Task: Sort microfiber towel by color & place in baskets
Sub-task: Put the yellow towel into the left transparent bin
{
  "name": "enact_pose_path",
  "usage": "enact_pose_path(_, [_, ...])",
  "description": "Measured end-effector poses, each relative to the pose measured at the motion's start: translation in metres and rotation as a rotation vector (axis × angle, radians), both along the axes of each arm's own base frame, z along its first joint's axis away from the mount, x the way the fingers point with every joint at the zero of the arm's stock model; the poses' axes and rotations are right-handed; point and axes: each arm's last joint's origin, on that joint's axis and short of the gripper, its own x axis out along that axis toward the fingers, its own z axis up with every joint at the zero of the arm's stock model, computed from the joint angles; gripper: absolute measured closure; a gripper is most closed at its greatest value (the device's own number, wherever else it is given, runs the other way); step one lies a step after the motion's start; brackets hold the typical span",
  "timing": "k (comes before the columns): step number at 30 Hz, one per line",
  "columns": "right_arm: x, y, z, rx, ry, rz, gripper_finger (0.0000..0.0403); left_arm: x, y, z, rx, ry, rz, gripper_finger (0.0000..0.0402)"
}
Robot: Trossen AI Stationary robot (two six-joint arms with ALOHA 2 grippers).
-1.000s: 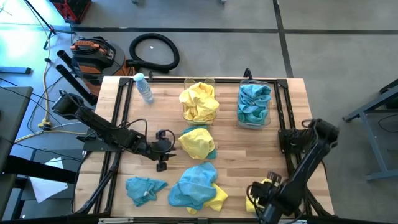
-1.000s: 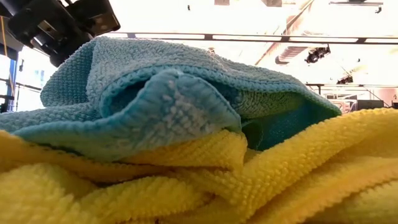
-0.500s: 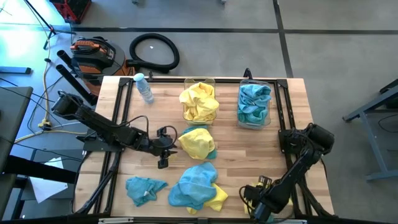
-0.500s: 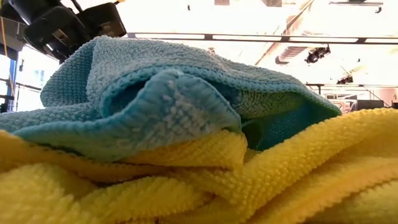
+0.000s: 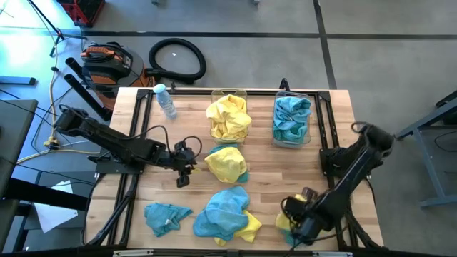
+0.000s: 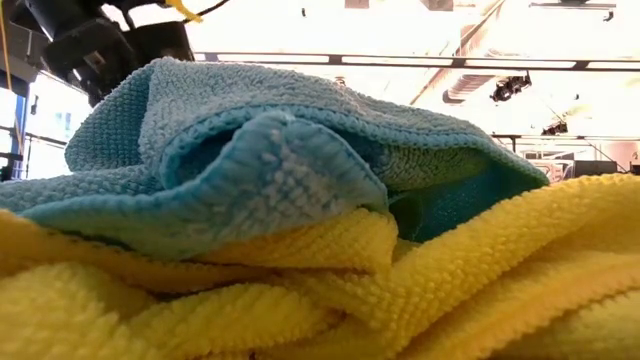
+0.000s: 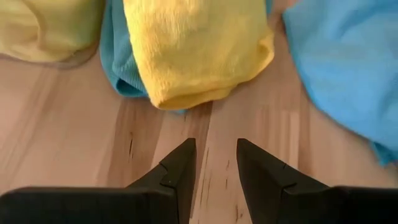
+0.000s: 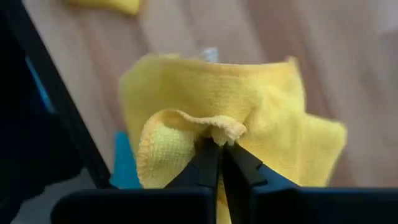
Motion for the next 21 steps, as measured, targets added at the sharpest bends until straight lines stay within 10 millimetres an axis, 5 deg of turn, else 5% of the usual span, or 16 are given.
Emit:
enact_pose_path(10, [-0.009, -0.034, 0.081, -0.081, -0.348, -0.026, 0.0401, -0.004, 0.001, 0.007, 0.009, -0.026, -0.019, 0.0296])
enact_pose_path(21, [0.062, -0.129, 0.152, -0.257, -0.519, -0.028, 0.0402, -0.004, 0.003, 0.007, 0.107, -0.018, -0.058, 0.0296])
